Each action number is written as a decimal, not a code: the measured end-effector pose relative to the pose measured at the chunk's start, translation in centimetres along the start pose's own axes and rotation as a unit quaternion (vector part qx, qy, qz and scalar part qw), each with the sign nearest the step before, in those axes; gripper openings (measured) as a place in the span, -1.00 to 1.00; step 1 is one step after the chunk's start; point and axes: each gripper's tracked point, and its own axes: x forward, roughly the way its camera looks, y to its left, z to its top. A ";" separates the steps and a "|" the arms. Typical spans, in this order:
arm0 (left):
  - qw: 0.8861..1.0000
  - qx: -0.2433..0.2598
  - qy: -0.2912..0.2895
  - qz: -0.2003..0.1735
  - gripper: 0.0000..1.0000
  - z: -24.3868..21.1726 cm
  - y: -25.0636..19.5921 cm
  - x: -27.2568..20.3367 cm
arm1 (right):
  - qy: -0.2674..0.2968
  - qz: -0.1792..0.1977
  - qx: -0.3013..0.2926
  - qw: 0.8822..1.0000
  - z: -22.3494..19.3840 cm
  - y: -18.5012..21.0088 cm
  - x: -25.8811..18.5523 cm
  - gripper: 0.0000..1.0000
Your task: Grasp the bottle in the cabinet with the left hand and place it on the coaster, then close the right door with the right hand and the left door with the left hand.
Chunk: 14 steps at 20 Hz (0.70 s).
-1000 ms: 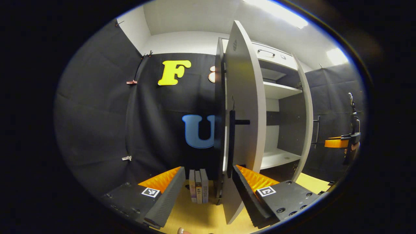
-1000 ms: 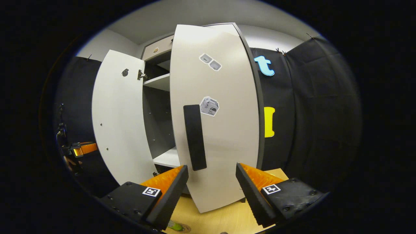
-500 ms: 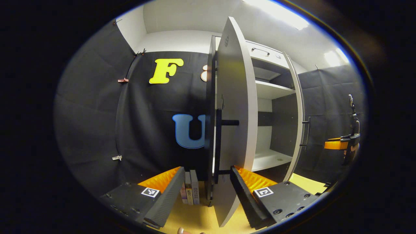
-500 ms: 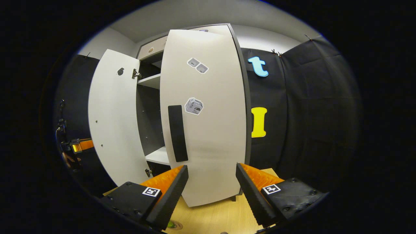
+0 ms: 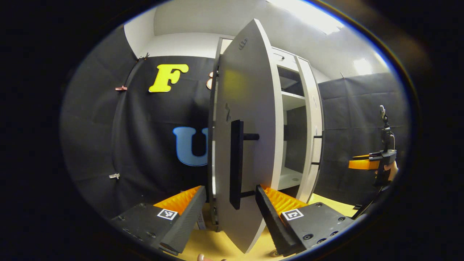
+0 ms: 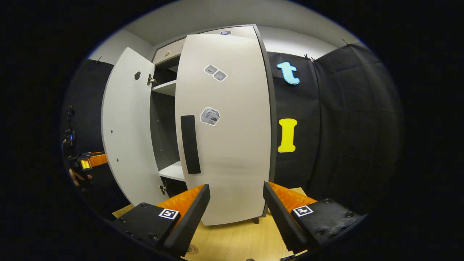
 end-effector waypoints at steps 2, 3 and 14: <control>1.000 0.006 -0.002 -0.012 0.87 0.0 -1.3 1.1 | -0.001 -0.002 0.000 1.000 0.0 -0.6 -0.3 0.96; 1.000 0.005 -0.002 -0.019 0.78 0.0 -2.1 1.7 | -0.001 -0.004 0.000 1.000 0.1 -0.9 -0.4 0.96; 0.996 0.016 -0.012 -0.088 0.82 0.4 -9.7 5.4 | -0.002 -0.024 0.008 1.000 0.1 -4.3 -1.6 0.96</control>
